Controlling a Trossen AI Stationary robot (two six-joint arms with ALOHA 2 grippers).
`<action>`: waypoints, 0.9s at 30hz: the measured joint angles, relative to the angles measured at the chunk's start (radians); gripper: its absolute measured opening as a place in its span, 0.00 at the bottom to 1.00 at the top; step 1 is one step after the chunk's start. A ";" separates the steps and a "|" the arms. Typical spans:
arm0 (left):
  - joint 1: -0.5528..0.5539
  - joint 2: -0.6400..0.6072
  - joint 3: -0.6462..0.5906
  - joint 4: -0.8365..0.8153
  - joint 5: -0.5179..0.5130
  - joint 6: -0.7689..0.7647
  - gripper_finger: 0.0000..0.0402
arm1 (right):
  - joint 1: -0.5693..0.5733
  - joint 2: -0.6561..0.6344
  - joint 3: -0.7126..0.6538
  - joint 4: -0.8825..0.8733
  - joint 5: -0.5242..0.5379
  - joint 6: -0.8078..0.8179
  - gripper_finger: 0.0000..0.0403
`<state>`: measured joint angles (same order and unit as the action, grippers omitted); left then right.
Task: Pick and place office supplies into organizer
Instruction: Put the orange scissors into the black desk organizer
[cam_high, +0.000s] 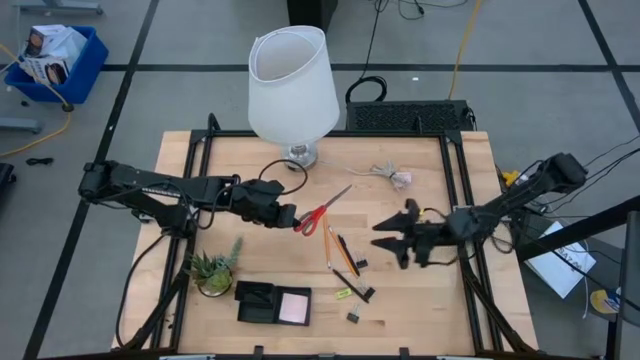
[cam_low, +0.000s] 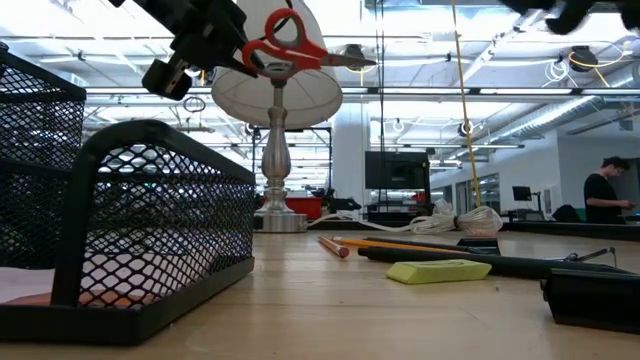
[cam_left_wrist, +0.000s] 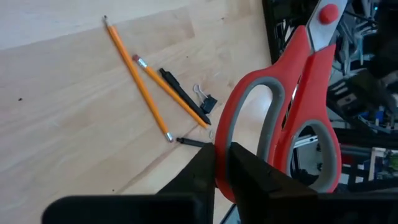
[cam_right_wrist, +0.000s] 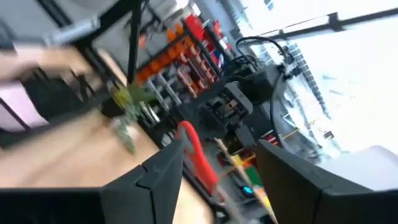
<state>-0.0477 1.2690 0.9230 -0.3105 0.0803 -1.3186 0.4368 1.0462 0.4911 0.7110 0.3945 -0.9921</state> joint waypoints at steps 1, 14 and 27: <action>0.000 0.000 0.000 -0.001 0.000 0.001 0.10 | -0.011 0.042 0.041 -0.021 0.001 -0.029 0.49; -0.004 0.001 0.000 -0.007 0.000 0.030 0.10 | -0.131 0.499 0.396 -0.149 0.001 -0.184 0.39; -0.023 0.001 0.000 -0.100 -0.017 0.053 0.09 | -0.154 0.636 0.504 -0.091 0.001 -0.263 0.34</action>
<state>-0.0707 1.2697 0.9230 -0.4104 0.0629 -1.2654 0.2825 1.6820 0.9951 0.6197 0.3956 -1.2547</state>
